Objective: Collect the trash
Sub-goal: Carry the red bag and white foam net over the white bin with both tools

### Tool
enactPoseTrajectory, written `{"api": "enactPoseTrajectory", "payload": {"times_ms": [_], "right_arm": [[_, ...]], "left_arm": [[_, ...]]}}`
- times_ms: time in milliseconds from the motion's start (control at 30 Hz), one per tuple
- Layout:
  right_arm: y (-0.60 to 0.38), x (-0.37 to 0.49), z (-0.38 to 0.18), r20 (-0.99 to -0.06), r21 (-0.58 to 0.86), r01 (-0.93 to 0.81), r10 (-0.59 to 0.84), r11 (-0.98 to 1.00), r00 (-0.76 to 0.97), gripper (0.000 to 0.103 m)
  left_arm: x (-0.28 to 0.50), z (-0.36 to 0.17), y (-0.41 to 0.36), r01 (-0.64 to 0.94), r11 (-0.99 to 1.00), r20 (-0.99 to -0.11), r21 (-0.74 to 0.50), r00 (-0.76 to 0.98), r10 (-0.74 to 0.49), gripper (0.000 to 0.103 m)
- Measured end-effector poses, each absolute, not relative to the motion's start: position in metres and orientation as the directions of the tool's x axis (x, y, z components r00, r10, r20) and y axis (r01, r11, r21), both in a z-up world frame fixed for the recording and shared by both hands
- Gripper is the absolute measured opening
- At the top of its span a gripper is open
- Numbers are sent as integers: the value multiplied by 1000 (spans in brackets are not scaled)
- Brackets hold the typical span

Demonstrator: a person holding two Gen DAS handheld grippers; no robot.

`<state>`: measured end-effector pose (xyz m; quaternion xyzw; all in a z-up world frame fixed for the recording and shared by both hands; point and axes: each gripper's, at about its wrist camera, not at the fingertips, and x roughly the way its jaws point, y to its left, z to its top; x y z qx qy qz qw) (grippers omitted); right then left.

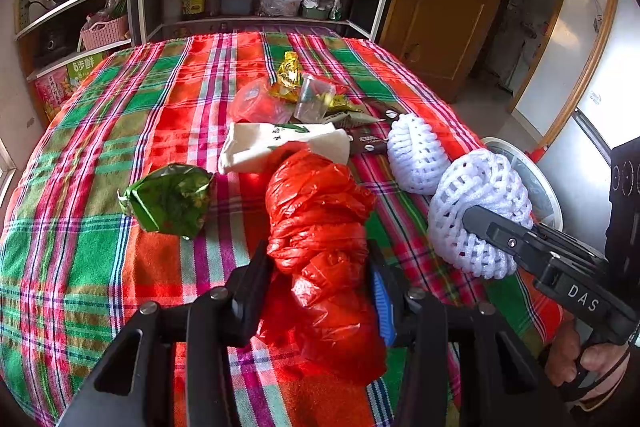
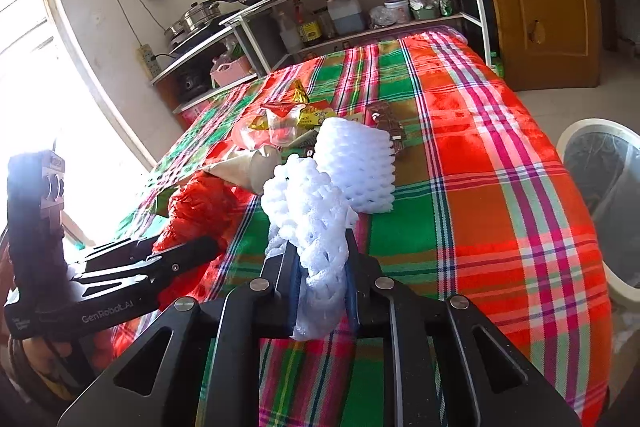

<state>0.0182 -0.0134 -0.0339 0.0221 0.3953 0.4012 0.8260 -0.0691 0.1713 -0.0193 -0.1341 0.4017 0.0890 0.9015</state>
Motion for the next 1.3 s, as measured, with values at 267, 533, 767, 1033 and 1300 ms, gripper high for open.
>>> {"api": "enactPoseTrajectory", "payload": {"times_ms": [267,533,767,1033,1300], "right_arm": [[-40,13,-16,-597,342,-623,675,704,435,19],[-83,19,9,-547,336,-550,634,764,546,19],[-131,37,24,-537,304,-447,540,841,648,19],[-184,61,27,-557,258,-314,407,913,724,19],[-218,90,15,-609,221,-227,317,948,727,19]], "left_arm": [[-69,5,150,-205,967,-705,-150,708,41,47],[-42,30,118,-85,983,-652,-161,757,-41,47],[5,43,80,50,983,-627,-178,764,-153,47],[57,41,20,199,964,-629,-177,731,-266,47],[102,17,-27,253,947,-686,-198,655,-318,47]]}}
